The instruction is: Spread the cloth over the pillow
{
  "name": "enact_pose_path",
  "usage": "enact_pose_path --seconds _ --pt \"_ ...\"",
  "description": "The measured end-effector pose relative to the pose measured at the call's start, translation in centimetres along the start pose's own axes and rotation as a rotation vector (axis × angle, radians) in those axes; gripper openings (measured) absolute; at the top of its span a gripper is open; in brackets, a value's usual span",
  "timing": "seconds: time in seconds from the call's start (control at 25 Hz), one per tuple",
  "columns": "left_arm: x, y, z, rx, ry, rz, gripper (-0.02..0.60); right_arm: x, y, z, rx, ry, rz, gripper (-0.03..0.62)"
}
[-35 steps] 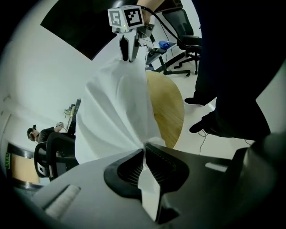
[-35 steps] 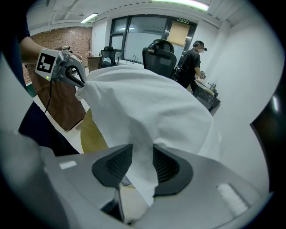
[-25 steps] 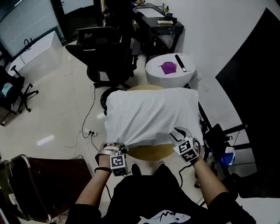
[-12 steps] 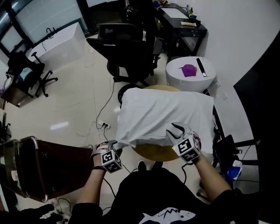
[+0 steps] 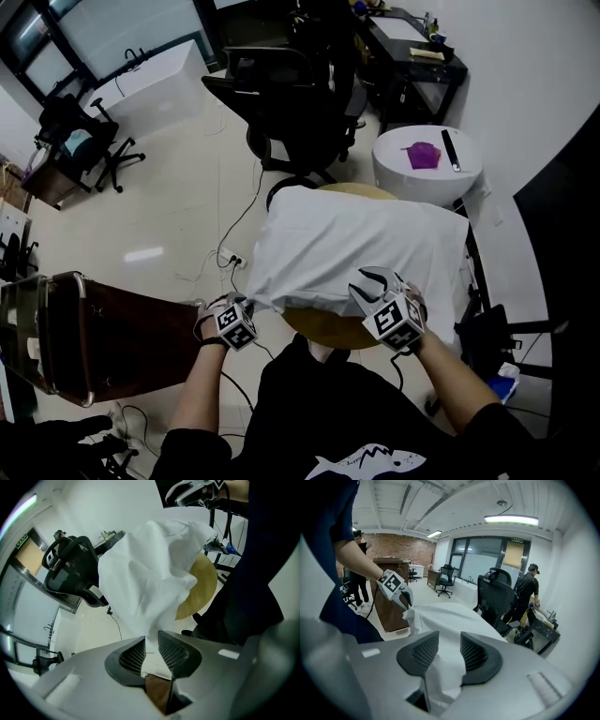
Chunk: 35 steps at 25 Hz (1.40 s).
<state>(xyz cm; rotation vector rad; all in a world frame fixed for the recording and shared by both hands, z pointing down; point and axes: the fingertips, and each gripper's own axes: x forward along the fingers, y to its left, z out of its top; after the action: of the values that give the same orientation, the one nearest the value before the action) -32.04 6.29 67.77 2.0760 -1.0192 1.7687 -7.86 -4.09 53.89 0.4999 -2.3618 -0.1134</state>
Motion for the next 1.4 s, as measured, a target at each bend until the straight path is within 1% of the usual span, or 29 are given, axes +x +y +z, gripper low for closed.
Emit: enact_pose_path --seconds 0.08,0.12,0.2,0.32,0.56,0.76,0.92,1.0,1.12,1.28,1.4 --pt "0.2 -0.1 -0.2 -0.007 0.008 -0.006 0.023 0.0 -0.1 -0.4 -0.002 0.003 0.007 0.156" --pt "0.2 -0.1 -0.4 -0.006 0.014 -0.005 0.002 0.1 -0.3 -0.7 -0.004 0.007 0.007 0.156" --pt "-0.1 0.2 -0.7 0.008 0.028 0.007 0.001 0.2 -0.8 -1.1 -0.007 0.016 0.003 0.156" --pt "-1.4 1.2 -1.6 0.037 0.047 0.046 0.001 0.2 -1.5 -1.8 -0.003 0.029 -0.007 0.156" --pt "-3.6 3.7 -3.1 0.089 0.056 0.104 0.001 0.4 -2.8 -1.9 0.019 0.038 -0.041 0.156" --pt "-4.6 4.5 -3.5 0.114 0.049 0.1 0.001 0.8 -3.7 -1.3 0.024 0.05 -0.068 0.156" --pt "-6.7 5.1 -3.9 0.116 0.03 0.108 0.001 1.3 -4.2 -0.4 0.043 0.052 -0.085 0.156" --pt "-7.1 4.8 -4.1 0.122 0.024 0.09 0.001 2.0 -4.5 -0.3 0.046 0.059 -0.094 0.156" --pt "-6.7 3.5 -4.4 0.122 0.015 0.044 0.001 3.1 -4.7 0.1 0.057 0.073 -0.095 0.156" --pt "-4.1 1.5 -5.2 0.121 0.012 -0.024 0.001 4.9 -4.5 1.3 0.064 0.078 -0.088 0.156" --pt "-1.5 0.1 -5.4 0.107 -0.007 -0.079 0.001 6.2 -4.1 2.4 0.054 0.084 -0.076 0.156"
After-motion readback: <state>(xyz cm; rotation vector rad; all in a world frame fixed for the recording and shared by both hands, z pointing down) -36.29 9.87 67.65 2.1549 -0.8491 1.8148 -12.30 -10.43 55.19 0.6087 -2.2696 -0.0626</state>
